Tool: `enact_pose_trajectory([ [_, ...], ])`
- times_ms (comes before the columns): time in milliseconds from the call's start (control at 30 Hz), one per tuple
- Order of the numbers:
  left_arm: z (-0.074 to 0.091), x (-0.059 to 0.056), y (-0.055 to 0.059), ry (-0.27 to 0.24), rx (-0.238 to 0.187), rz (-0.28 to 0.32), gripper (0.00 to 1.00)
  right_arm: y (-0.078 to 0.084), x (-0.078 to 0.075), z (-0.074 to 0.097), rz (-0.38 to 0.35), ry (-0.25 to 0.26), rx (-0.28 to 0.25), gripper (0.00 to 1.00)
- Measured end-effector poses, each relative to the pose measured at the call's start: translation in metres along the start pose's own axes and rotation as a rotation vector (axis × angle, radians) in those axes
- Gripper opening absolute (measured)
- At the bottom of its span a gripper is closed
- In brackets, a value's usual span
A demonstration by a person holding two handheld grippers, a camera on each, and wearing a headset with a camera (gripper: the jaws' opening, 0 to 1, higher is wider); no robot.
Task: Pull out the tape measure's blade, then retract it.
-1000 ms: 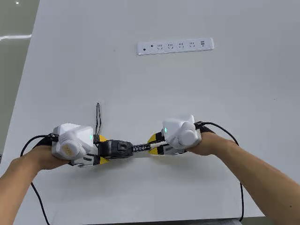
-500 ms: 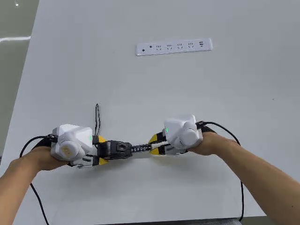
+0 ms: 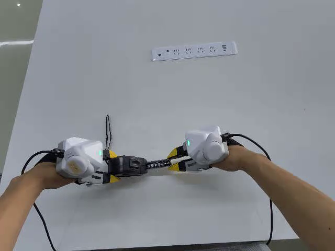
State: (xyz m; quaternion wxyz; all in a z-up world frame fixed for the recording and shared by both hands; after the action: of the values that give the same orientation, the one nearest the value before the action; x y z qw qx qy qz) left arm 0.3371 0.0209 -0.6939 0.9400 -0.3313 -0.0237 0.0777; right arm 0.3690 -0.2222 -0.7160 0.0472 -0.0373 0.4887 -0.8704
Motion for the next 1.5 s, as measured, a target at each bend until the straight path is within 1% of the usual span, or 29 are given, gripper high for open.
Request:
enact_pose_trajectory([
  [167, 0.0, 0.0, 0.0, 0.0, 0.001, 0.0, 0.28, 0.001, 0.0, 0.002, -0.002, -0.003, -0.008, 0.1],
  [967, 0.0, 0.0, 0.001, 0.004, 0.009, 0.001, 0.28, 0.003, -0.001, 0.013, 0.009, 0.002, -0.008, 0.1],
  [1500, 0.0, 0.0, -0.001, 0.003, 0.008, 0.005, 0.28, 0.007, 0.0, 0.019, 0.004, 0.005, -0.004, 0.1],
])
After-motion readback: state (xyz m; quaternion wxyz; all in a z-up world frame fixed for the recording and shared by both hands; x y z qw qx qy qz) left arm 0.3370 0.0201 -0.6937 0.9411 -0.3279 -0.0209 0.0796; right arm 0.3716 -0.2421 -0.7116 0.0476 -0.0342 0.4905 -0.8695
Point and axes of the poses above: the centre of the closed fingertips' face, and the gripper's own axes: z roughly backward along the fingers, x roughly to its left, y roughly out of its underside, the point moved 10 cm from there along z, roughly backward along the fingers, and after that the axes turned 8 degrees about -x, right-handed, at the moved point
